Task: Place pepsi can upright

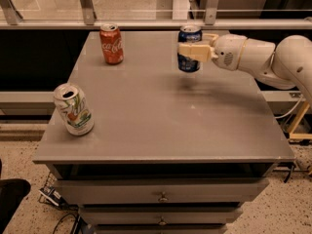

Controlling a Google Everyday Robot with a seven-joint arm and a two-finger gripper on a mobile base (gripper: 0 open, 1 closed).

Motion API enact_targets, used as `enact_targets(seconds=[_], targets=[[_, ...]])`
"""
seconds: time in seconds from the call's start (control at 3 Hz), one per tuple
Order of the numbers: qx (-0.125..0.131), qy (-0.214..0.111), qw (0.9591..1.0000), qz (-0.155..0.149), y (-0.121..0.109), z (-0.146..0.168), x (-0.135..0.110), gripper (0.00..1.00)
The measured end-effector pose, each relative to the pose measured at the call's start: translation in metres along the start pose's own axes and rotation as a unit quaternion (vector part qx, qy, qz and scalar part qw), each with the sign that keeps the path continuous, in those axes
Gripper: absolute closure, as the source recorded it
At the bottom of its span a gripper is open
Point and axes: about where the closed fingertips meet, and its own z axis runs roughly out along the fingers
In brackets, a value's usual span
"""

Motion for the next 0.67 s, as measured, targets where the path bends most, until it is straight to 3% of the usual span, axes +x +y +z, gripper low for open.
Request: enact_targets(seconds=[0.33,0.67], targets=[[-0.032,-0.010,0.9984,-0.045,0.013,-0.001,0.002,1.00],[-0.050,-0.017,0.9966,-0.062,0.025,-0.002,0.009,1.00]])
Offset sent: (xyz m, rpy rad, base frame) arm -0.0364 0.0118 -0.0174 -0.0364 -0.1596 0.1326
